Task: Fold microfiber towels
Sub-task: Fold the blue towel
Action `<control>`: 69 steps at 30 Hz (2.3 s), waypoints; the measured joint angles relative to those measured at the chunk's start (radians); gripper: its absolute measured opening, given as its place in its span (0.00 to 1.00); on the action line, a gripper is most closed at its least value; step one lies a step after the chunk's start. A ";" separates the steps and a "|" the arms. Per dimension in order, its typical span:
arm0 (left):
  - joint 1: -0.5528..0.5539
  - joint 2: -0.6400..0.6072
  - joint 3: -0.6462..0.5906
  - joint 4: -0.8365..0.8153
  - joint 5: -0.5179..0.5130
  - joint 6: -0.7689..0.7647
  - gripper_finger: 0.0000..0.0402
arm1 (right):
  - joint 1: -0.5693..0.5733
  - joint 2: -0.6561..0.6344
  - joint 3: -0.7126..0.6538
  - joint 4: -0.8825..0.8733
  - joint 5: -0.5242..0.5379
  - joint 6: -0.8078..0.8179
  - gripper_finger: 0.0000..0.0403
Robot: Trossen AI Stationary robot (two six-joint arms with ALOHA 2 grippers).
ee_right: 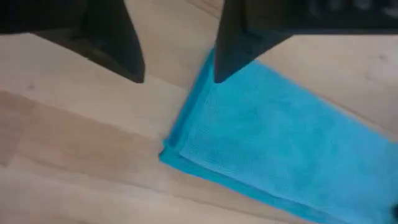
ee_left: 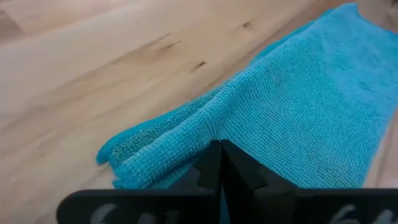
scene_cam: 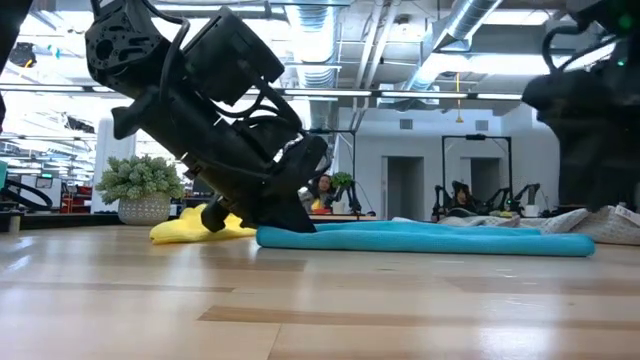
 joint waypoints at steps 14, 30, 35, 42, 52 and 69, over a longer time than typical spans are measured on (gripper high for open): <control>-0.001 0.000 0.003 0.027 0.052 0.008 0.00 | 0.024 0.304 0.015 0.256 0.008 0.127 0.66; 0.000 -0.015 0.004 0.044 0.125 0.014 0.00 | 0.008 0.398 0.115 0.165 -0.024 0.144 0.15; 0.003 -0.112 0.004 0.060 0.111 0.080 0.00 | 0.009 0.345 0.111 0.095 -0.039 0.136 0.04; 0.023 -0.082 0.050 0.234 0.188 0.134 0.00 | 0.007 0.331 0.111 0.071 -0.030 0.137 0.09; 0.042 0.120 0.292 0.025 0.381 0.191 0.00 | 0.007 0.259 0.113 0.071 -0.042 0.114 0.05; 0.058 0.091 0.331 -0.064 0.393 0.259 0.00 | -0.056 0.293 0.336 0.071 -0.012 -0.100 0.05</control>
